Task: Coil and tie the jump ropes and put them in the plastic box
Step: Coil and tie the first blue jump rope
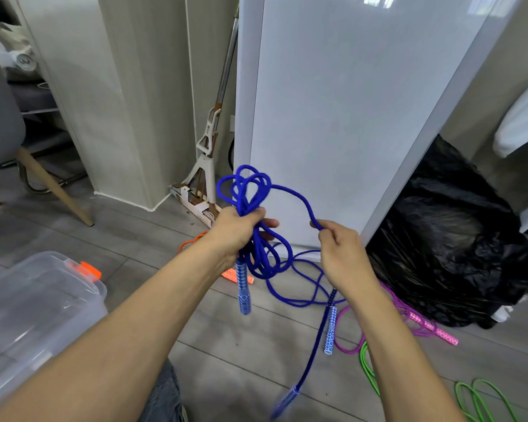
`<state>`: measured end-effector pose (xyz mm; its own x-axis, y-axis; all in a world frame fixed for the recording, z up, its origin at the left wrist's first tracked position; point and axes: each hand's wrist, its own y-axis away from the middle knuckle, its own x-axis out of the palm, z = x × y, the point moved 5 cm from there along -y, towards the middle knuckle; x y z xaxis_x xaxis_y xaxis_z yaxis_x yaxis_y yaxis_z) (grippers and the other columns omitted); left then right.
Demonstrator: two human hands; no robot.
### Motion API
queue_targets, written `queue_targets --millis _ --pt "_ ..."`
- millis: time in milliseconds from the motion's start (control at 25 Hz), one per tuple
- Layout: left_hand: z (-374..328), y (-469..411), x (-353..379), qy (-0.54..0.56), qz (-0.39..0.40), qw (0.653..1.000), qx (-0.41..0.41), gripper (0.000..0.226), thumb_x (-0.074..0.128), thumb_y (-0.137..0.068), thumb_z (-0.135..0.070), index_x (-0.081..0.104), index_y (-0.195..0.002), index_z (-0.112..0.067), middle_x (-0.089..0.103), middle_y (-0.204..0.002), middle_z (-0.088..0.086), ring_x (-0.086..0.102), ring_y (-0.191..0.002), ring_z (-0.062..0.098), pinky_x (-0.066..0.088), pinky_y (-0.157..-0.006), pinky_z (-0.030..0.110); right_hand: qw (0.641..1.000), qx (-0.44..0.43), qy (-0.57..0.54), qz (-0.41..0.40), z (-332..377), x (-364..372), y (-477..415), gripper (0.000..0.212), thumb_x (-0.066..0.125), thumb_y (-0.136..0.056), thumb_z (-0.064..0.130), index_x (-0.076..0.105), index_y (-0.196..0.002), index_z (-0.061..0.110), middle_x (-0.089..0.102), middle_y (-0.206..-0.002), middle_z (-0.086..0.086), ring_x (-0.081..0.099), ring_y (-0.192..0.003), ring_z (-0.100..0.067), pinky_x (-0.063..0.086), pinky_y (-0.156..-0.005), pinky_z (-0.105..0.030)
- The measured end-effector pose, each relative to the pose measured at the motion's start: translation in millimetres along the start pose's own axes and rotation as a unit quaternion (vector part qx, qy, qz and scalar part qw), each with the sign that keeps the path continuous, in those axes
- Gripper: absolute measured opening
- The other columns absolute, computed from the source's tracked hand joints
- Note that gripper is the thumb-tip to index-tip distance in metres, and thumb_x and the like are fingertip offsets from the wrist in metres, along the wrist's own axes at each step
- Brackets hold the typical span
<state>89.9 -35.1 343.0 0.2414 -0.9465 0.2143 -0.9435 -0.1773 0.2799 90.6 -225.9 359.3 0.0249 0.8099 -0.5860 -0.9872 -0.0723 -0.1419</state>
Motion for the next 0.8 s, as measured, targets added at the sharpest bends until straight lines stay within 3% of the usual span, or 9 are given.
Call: queue_targets --millis 80,160,240,400,480,600,720,800 --pt "5.3 6.6 11.4 -0.028 0.036 0.999 -0.008 0.015 0.053 -0.101 -0.017 0.056 -0.113 -0.007 0.078 -0.087 0.007 0.071 -0.063 0.020 0.060 -0.070 0.040 0.999 -0.014 0.018 0.029 6.6 8.0 3.3 0.038 0.038 -0.103 0.013 0.057 -0.136 0.017 0.063 -0.090 0.004 0.055 -0.083 -0.012 0.039 -0.074 -0.024" --pt "9.2 9.8 16.2 -0.055 0.043 0.998 -0.006 0.020 0.052 -0.102 -0.017 0.057 -0.117 -0.006 0.078 -0.092 0.008 0.073 -0.067 0.021 0.060 -0.076 0.043 0.999 -0.013 -0.015 0.031 11.1 11.4 7.8 0.030 0.041 -0.103 0.015 0.051 -0.130 0.024 0.070 -0.099 0.008 0.061 -0.094 -0.007 0.041 -0.072 -0.016" --pt "10.7 11.1 17.2 -0.067 0.037 0.997 -0.002 0.020 0.053 -0.101 -0.017 0.059 -0.116 -0.006 0.078 -0.092 0.008 0.073 -0.069 0.021 0.061 -0.077 0.043 0.999 0.003 -0.043 0.019 10.8 12.9 10.7 0.017 0.047 -0.102 0.017 0.050 -0.116 0.026 0.074 -0.097 0.011 0.064 -0.090 0.001 0.042 -0.066 -0.013" --pt "13.4 12.5 17.7 -0.084 0.024 0.996 -0.012 0.015 0.056 -0.099 -0.018 0.064 -0.105 -0.007 0.076 -0.080 0.006 0.072 -0.068 0.020 0.058 -0.063 0.031 0.999 -0.003 -0.051 0.004 8.0 18.4 9.3 0.012 0.058 -0.097 0.020 0.061 -0.098 0.031 0.075 -0.088 0.010 0.071 -0.081 -0.010 0.059 -0.070 -0.038" --pt "16.5 12.6 19.6 -0.086 0.022 0.996 -0.016 0.018 0.060 -0.097 -0.020 0.068 -0.099 -0.005 0.071 -0.074 0.007 0.069 -0.067 0.021 0.057 -0.068 0.035 0.999 -0.014 -0.043 0.007 11.2 21.7 11.4 0.012 0.062 -0.095 0.022 0.067 -0.094 0.033 0.074 -0.084 0.012 0.070 -0.076 -0.009 0.058 -0.069 -0.034" --pt "19.6 11.1 19.2 -0.074 0.011 0.997 -0.029 0.021 0.065 -0.094 -0.021 0.069 -0.098 0.000 0.068 -0.082 0.017 0.065 -0.077 0.030 0.057 -0.089 0.051 0.999 -0.020 -0.040 0.017 15.1 23.9 15.3 0.016 0.065 -0.093 0.020 0.073 -0.091 0.034 0.073 -0.081 0.016 0.069 -0.071 -0.005 0.057 -0.068 -0.027" --pt "17.3 9.2 13.6 -0.060 -0.007 0.998 -0.036 0.017 0.065 -0.093 -0.018 0.067 -0.097 -0.002 0.069 -0.086 0.017 0.067 -0.082 0.032 0.055 -0.090 0.057 0.995 -0.026 -0.068 0.073 19.6 25.5 16.6 0.023 0.063 -0.094 0.018 0.075 -0.097 0.037 0.073 -0.080 0.016 0.069 -0.066 -0.005 0.058 -0.068 -0.025" --pt "11.2 5.3 10.3 -0.025 -0.004 0.999 -0.023 0.011 0.058 -0.097 -0.013 0.063 -0.098 -0.003 0.073 -0.085 0.012 0.070 -0.080 0.030 0.058 -0.087 0.052 0.994 -0.021 -0.035 0.099 16.8 23.9 15.1 0.019 0.061 -0.095 0.022 0.071 -0.097 0.038 0.072 -0.073 0.010 0.064 -0.056 -0.005 0.052 -0.060 -0.024"
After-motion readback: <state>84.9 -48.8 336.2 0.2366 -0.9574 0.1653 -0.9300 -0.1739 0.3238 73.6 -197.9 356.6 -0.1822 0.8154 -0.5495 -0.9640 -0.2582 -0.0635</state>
